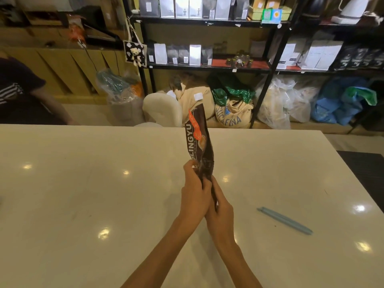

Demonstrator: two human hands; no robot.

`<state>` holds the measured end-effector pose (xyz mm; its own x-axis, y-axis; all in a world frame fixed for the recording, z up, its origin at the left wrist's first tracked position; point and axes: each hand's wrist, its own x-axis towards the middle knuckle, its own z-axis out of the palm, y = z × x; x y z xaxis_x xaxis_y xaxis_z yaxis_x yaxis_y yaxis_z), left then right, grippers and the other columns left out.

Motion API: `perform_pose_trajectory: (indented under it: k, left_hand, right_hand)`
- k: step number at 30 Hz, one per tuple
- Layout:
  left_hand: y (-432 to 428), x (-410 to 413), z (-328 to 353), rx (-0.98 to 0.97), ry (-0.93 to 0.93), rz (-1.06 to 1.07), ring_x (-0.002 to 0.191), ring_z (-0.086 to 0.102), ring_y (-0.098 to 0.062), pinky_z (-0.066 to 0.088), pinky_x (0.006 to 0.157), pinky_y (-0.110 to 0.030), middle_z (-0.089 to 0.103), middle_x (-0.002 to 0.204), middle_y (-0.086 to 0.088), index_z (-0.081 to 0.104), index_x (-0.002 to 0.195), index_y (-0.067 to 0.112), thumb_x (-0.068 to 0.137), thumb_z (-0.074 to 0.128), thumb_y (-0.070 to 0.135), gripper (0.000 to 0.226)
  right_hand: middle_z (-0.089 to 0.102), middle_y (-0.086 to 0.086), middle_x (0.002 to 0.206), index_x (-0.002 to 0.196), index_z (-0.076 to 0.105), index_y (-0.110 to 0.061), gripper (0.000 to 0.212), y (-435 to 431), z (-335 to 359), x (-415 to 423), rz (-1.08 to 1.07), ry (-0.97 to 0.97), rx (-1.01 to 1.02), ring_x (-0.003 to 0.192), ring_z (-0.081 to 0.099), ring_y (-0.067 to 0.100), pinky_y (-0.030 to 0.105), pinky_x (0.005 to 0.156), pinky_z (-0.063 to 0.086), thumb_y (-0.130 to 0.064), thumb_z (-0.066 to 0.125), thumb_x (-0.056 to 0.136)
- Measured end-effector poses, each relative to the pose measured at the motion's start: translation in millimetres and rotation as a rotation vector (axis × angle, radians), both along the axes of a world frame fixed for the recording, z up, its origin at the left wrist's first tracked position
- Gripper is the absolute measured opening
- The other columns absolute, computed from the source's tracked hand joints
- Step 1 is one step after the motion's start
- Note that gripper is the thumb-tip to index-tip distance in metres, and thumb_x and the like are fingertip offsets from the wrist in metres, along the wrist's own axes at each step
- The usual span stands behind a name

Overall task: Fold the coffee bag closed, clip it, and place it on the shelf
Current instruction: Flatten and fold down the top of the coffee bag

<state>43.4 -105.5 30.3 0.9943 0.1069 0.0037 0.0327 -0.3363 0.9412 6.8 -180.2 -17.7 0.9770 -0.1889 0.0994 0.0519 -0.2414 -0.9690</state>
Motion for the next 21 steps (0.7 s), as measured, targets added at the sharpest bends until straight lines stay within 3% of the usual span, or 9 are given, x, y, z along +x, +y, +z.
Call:
perform_pose_trajectory:
  k: [3,5,8,9,11,14,16,18,21]
  left_hand:
    - [6.0,6.7,3.5,-0.08,-0.012,-0.009,0.078,0.067,-0.004,0.055,0.062,-0.017,0.058,0.101,0.014,0.022,0.135,0.034,0.1,0.041,0.007,0.048]
    - [9.3,8.4,3.3,-0.193,-0.024,-0.038,0.088,0.067,-0.001,0.06,0.078,-0.029,0.055,0.109,0.013,0.02,0.139,0.026,0.101,0.038,0.001,0.048]
    - [15.4,9.2,4.8,-0.319,0.011,-0.138,0.1,0.067,0.002,0.059,0.085,-0.026,0.057,0.119,0.011,0.028,0.14,0.024,0.104,0.039,0.008,0.041]
    - [19.6,10.0,4.9,-0.312,0.02,-0.154,0.104,0.067,-0.003,0.058,0.086,-0.025,0.061,0.119,0.007,0.036,0.138,0.022,0.105,0.041,0.013,0.034]
    - [32.6,13.0,2.5,-0.295,0.029,-0.151,0.108,0.068,-0.018,0.059,0.09,-0.031,0.067,0.117,-0.006,0.054,0.127,0.012,0.105,0.044,0.016,0.025]
    - [57.5,17.0,-8.0,-0.389,0.064,-0.083,0.104,0.069,-0.033,0.059,0.086,-0.04,0.072,0.11,-0.016,0.064,0.113,0.008,0.103,0.046,0.012,0.021]
    - [67.7,16.9,-13.7,-0.473,0.11,-0.107,0.105,0.071,-0.029,0.06,0.085,-0.039,0.074,0.111,-0.01,0.067,0.112,0.017,0.102,0.047,0.02,0.022]
    - [69.0,13.5,-18.1,-0.532,0.168,-0.159,0.105,0.072,-0.024,0.06,0.083,-0.034,0.075,0.112,-0.005,0.07,0.112,0.026,0.099,0.049,0.033,0.026]
    - [64.0,10.1,-26.3,-0.475,0.196,-0.164,0.103,0.073,-0.021,0.06,0.08,-0.031,0.076,0.109,0.0,0.07,0.106,0.035,0.099,0.048,0.04,0.024]
  right_hand:
    - [0.045,-0.028,0.148,0.15,0.03,-0.045,0.059,-1.5,-7.7,3.3,0.069,-0.082,-0.073,0.133,0.048,-0.002,0.032,0.105,0.048,-0.022,0.053,0.101]
    - [0.03,-0.012,0.161,0.155,0.022,-0.035,0.069,4.1,-12.2,1.9,0.119,-0.062,0.01,0.146,0.032,0.008,0.047,0.115,0.037,-0.034,0.056,0.095]
    - [0.018,-0.005,0.165,0.157,0.011,-0.032,0.093,12.4,-9.7,-4.4,0.144,0.013,0.144,0.15,0.024,0.014,0.053,0.114,0.036,-0.049,0.069,0.086]
    - [0.013,-0.005,0.166,0.157,0.007,-0.031,0.097,10.3,-11.1,-6.8,0.162,0.013,0.094,0.151,0.02,0.014,0.051,0.115,0.036,-0.051,0.069,0.085]
    - [0.01,-0.02,0.164,0.153,0.007,-0.047,0.089,0.4,-8.4,-11.3,0.2,0.026,-0.138,0.147,0.016,-0.003,0.031,0.116,0.033,-0.065,0.06,0.084]
    - [0.025,-0.048,0.14,0.138,0.021,-0.068,0.067,-17.6,11.8,-11.8,0.134,0.029,-0.324,0.127,0.027,-0.024,0.01,0.101,0.028,-0.085,0.042,0.077]
    - [0.03,-0.048,0.137,0.144,0.027,-0.056,0.075,-25.1,27.7,3.4,0.057,0.009,-0.148,0.127,0.034,-0.018,0.011,0.099,0.031,-0.082,0.048,0.076]
    - [0.042,-0.028,0.141,0.148,0.032,-0.04,0.076,-29.7,41.0,25.6,0.025,0.06,0.075,0.129,0.044,-0.001,0.017,0.098,0.041,-0.066,0.058,0.082]
    - [0.065,-0.018,0.12,0.127,0.057,-0.036,0.034,-25.5,44.7,43.8,-0.025,0.048,0.092,0.109,0.064,0.006,0.019,0.086,0.055,-0.033,0.065,0.094]
